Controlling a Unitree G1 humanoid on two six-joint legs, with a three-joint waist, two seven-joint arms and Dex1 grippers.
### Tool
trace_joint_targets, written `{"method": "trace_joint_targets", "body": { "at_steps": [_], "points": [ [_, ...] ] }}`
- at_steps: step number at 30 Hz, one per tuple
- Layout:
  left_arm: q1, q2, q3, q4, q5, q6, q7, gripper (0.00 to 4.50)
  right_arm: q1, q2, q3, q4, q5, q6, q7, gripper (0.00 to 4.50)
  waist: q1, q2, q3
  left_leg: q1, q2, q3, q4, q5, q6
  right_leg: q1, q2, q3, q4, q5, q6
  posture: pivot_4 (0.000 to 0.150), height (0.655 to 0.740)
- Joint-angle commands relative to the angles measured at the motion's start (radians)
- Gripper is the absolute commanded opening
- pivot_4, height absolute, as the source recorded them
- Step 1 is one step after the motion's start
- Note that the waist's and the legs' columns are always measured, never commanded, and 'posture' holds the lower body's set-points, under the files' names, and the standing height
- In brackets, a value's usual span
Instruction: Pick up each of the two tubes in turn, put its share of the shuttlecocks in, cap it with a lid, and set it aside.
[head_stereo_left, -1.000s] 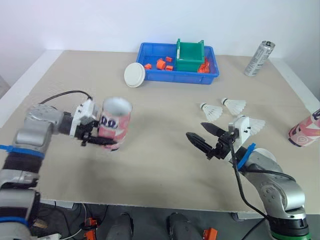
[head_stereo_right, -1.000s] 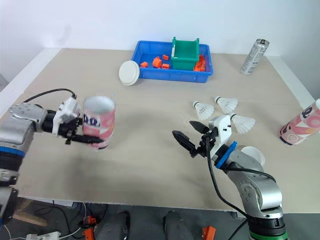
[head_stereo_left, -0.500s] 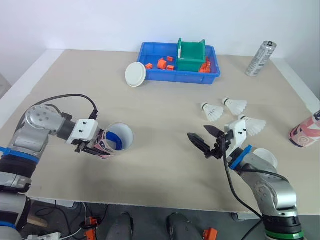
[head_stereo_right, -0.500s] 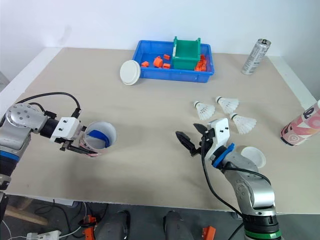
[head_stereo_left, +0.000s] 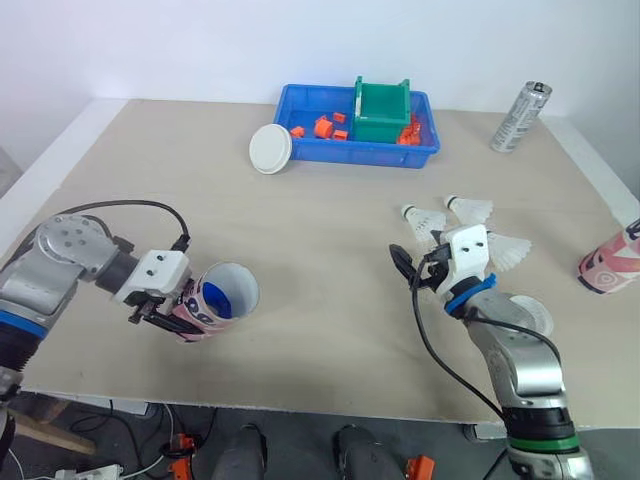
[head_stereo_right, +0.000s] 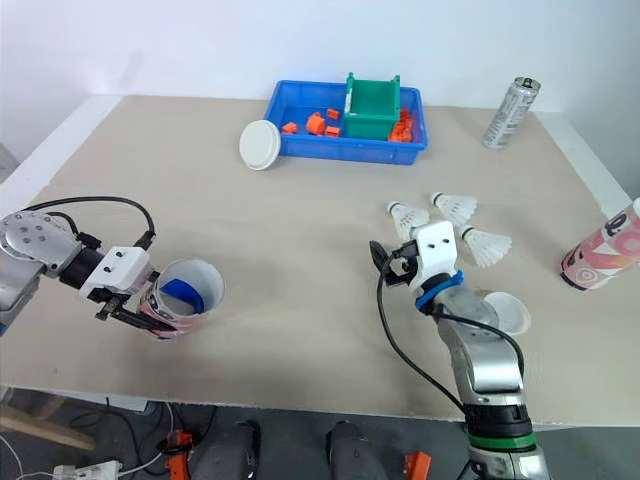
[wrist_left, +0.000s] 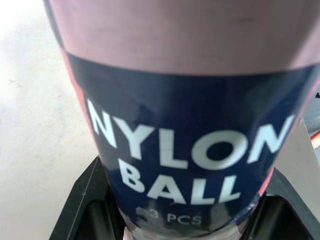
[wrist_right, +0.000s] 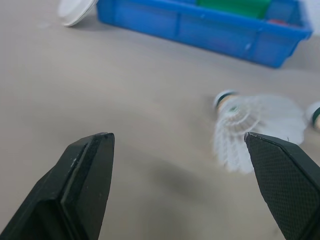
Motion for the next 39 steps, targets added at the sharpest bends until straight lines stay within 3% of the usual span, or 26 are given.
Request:
{"method": "trace_joint_targets", "body": {
  "at_steps": [1,17,20,23,24,28,34,39],
  "points": [
    [-0.027,0.007,-0.016,0.049,0.046,-0.044,0.001,2.24,-0.047,0.004,-0.022,0.068,-0.029,-0.067,-0.015,4.5,0.0,0.0,0.0,0.0,0.0,0.0,0.0,0.0,0.0,0.0,0.0,0.0,0.0,0.0,0.0,0.15,0.7384],
    [-0.046,0.001,-0.068,0.093,0.093,-0.044,0.001,2.24,-0.217,0.037,-0.004,0.417,-0.072,-0.239,0.024,4.5,-0.01,0.001,0.0,0.004,0.0,0.0,0.0,0.006,0.01,-0.002,0.001,0.0,0.011,0.0,-0.001,0.15,0.7384],
    [-0.033,-0.007,-0.064,0.076,0.058,-0.017,0.001,2.21,-0.262,0.038,0.0,0.497,-0.092,-0.264,0.02,3.55,-0.015,0.001,-0.001,0.005,0.0,0.0,0.0,0.006,0.01,-0.002,0.001,0.0,0.012,0.0,-0.001,0.15,0.7384],
    [-0.027,-0.016,-0.057,0.06,0.047,-0.003,0.001,2.21,-0.293,0.042,0.004,0.544,-0.108,-0.286,0.02,2.07,-0.019,0.002,-0.001,0.005,-0.001,0.0,0.0,0.006,0.01,-0.001,0.001,0.0,0.012,0.0,-0.001,0.15,0.7384],
    [-0.025,-0.02,-0.053,0.054,0.042,0.002,0.001,2.21,-0.301,0.042,0.006,0.555,-0.111,-0.292,0.027,1.87,-0.019,0.002,-0.001,0.005,-0.001,0.0,0.0,0.006,0.01,-0.001,0.001,0.001,0.012,0.0,-0.002,0.15,0.7384],
    [-0.026,-0.039,-0.036,0.042,0.034,0.017,0.001,2.21,-0.316,0.042,0.003,0.578,-0.113,-0.31,0.045,0.17,-0.019,0.002,-0.001,0.004,-0.001,0.0,0.0,0.006,0.01,-0.001,0.0,0.001,0.011,0.001,-0.002,0.15,0.7384],
    [-0.028,-0.053,-0.033,0.033,0.032,0.038,0.001,2.21,-0.299,0.045,-0.002,0.532,-0.098,-0.313,0.069,0.08,-0.019,0.002,-0.001,0.004,-0.002,0.0,0.0,0.006,0.01,-0.001,-0.001,0.001,0.011,0.0,-0.002,0.15,0.7384],
    [-0.034,-0.053,-0.051,0.043,0.025,0.059,0.001,2.21,-0.236,-0.034,0.031,0.293,-0.07,-0.355,0.235,0.08,-0.019,0.004,-0.001,0.003,-0.003,0.0,0.0,0.006,0.01,-0.001,-0.001,0.001,0.011,0.0,-0.001,0.15,0.7384]
  ]
}}
